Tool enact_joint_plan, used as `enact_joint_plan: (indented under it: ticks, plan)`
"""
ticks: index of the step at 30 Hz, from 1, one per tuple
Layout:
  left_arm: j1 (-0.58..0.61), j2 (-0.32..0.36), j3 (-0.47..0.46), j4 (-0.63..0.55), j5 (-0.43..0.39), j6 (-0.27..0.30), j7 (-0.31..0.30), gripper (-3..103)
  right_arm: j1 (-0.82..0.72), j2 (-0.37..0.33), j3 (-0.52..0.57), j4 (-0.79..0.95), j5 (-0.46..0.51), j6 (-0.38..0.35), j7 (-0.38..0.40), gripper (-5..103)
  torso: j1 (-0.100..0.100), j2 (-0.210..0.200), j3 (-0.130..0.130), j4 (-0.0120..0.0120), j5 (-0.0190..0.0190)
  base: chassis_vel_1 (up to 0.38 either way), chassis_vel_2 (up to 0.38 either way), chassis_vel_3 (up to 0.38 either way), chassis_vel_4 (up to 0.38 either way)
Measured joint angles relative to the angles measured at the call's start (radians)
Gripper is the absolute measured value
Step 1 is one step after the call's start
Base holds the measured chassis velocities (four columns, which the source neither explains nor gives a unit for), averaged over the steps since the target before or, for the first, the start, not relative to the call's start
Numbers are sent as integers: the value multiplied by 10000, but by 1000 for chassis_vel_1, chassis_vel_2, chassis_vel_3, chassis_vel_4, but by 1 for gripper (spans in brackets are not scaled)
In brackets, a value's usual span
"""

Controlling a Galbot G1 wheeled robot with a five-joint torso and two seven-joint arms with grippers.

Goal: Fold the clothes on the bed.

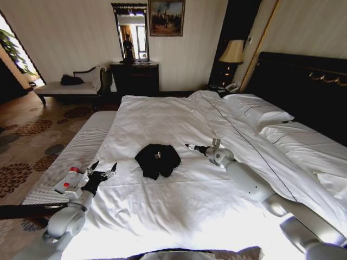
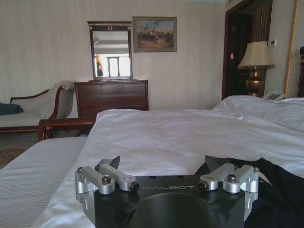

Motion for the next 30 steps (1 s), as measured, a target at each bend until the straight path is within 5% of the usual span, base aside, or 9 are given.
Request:
enact_joint_plan:
  ticks: [11, 30]
  plan:
    - [33, -199, 156, -48, 73, 53, -293, 100, 556, 2204, 178, -1877, -313, -180, -336, 100, 0, 1, 0, 5, -1, 0, 0, 0, 0]
    - [103, -286, 205, -207, 278, 125, -388, 100, -198, 2611, 795, -2454, -1416, -96, -794, 99, 0, 2, -1, -1, 1, 0, 0, 0, 0]
